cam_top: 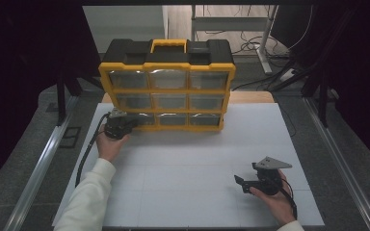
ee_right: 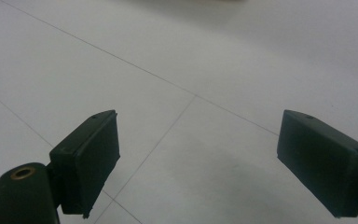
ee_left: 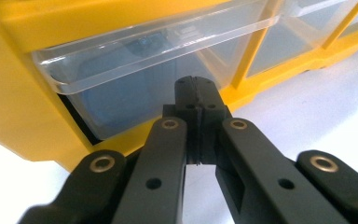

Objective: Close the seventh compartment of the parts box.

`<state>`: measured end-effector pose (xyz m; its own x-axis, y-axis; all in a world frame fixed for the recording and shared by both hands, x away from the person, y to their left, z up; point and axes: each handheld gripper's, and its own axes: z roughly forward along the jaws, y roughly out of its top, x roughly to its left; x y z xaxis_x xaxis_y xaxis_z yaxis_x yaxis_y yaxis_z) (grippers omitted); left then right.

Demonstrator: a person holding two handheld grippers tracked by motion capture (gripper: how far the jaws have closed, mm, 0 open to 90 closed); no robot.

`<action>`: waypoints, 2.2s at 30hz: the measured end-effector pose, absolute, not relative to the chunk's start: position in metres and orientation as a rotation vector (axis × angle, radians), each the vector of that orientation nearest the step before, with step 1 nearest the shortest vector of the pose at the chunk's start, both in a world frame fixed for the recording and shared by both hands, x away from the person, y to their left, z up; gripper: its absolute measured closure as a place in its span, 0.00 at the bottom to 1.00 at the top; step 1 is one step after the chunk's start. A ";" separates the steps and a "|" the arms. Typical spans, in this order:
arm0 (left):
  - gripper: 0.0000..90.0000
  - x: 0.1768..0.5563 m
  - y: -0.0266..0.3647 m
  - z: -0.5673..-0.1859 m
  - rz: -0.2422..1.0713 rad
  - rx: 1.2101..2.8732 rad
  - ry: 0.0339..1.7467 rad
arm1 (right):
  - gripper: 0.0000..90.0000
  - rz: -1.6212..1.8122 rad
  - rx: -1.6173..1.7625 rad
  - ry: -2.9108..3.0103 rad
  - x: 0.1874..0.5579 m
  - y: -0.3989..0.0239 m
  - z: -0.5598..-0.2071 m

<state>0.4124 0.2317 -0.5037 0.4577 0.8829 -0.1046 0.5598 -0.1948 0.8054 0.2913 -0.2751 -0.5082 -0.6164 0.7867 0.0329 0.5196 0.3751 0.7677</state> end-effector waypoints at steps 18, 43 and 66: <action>1.00 0.379 0.232 -0.496 0.472 1.934 1.166 | 0.15 1.101 1.141 2.302 0.292 -0.274 -0.508; 0.26 0.303 0.218 -0.482 0.442 1.960 1.053 | 0.15 1.119 1.132 2.295 0.290 -0.276 -0.505; 0.18 0.244 0.238 -0.498 0.486 1.949 1.070 | 0.14 1.120 1.131 2.302 0.291 -0.277 -0.506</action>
<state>0.2442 0.2380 -0.4982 0.5606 0.8261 -0.0567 0.5006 -0.2835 0.8179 0.2908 -0.2771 -0.5059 -0.6247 0.7800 0.0373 0.5107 0.3719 0.7752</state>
